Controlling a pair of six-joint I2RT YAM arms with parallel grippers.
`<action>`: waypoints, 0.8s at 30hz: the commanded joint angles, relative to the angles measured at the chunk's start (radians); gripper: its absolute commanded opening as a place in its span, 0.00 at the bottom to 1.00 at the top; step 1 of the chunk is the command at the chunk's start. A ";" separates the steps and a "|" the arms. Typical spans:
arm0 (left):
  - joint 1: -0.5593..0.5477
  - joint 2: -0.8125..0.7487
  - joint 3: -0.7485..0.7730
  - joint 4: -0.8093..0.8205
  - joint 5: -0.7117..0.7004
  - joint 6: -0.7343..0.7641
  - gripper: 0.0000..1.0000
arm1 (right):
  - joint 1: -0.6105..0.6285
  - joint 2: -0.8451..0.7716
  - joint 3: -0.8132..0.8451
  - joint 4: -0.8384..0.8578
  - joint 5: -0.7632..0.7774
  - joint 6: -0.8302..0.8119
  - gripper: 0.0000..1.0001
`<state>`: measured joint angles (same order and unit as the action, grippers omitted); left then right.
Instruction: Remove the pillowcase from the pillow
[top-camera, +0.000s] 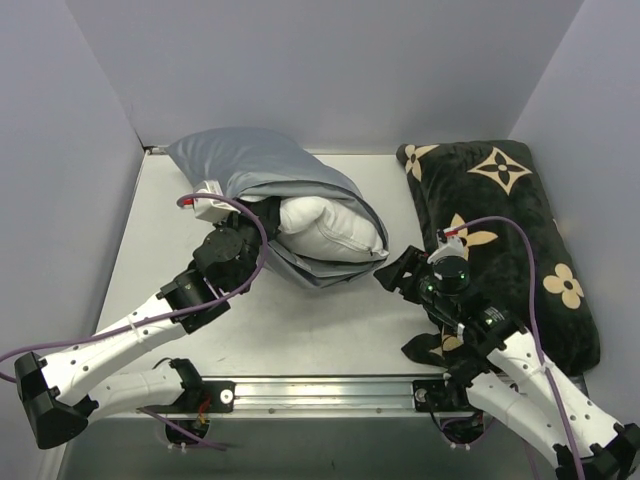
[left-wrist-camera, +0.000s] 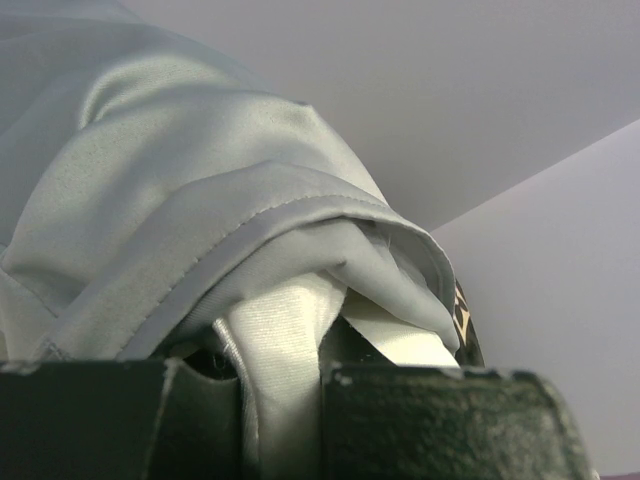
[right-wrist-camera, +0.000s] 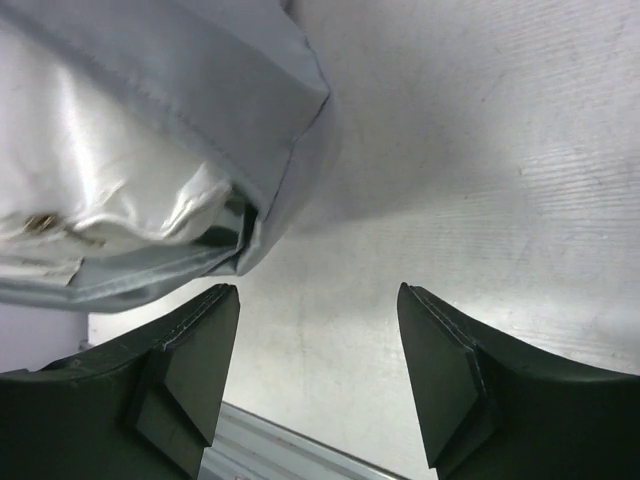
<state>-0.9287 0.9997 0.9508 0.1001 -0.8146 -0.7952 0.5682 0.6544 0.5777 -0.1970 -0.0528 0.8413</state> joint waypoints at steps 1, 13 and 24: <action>0.002 -0.019 0.089 0.110 -0.003 0.019 0.00 | -0.020 0.083 0.056 0.046 0.031 -0.037 0.65; -0.001 -0.065 0.085 0.050 0.015 -0.016 0.00 | -0.181 0.309 -0.068 0.610 -0.234 0.100 0.70; 0.005 -0.194 0.065 -0.094 0.106 -0.085 0.00 | -0.286 0.645 -0.035 0.988 -0.500 0.202 0.29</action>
<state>-0.9268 0.8886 0.9565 -0.0700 -0.7555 -0.8433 0.3069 1.2293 0.5125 0.5835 -0.4194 0.9981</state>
